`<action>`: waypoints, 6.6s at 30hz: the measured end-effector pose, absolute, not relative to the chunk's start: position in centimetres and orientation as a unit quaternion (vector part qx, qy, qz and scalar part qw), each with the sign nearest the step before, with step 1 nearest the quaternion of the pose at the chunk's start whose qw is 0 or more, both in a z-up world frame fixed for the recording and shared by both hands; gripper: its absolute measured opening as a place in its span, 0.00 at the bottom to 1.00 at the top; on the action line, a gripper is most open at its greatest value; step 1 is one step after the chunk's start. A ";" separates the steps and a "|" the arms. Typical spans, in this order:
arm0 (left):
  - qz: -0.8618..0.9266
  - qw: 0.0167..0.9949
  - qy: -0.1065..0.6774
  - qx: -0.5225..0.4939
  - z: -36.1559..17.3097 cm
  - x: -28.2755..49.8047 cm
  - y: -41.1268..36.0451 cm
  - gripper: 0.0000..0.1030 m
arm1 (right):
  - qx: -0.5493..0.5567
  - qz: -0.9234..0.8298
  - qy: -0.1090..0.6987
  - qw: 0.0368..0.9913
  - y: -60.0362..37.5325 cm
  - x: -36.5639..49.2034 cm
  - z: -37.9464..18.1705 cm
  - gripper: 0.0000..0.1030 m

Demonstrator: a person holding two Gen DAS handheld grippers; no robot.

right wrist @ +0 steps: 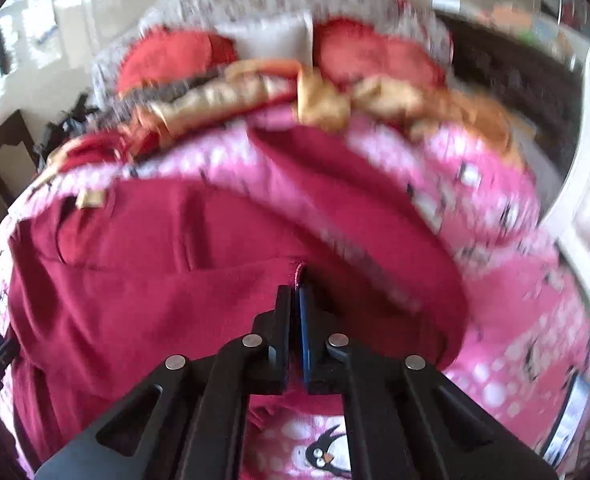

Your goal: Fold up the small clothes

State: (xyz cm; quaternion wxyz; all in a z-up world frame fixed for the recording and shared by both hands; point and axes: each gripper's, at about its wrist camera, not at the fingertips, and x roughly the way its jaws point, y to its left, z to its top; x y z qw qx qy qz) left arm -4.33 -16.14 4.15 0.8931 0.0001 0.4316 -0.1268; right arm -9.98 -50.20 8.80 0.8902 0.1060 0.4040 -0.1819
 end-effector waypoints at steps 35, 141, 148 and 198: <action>-0.174 0.879 0.445 0.005 4.7 -6.6 -20.2 0.77 | 0.029 -0.135 0.428 0.893 -54.1 -4.1 8.9 0.16; -0.223 0.897 0.380 -0.025 20.2 -0.4 -16.2 0.05 | 0.020 -0.072 0.428 0.901 -45.9 -15.9 7.3 0.06; -0.208 0.875 0.438 -0.012 13.2 -0.2 -16.5 0.41 | 0.062 -0.066 0.451 0.888 -46.0 -17.5 6.7 0.04; -0.122 0.874 0.470 0.019 5.5 2.2 -15.1 0.15 | 0.167 -0.058 0.382 0.907 -49.8 -13.0 9.2 0.02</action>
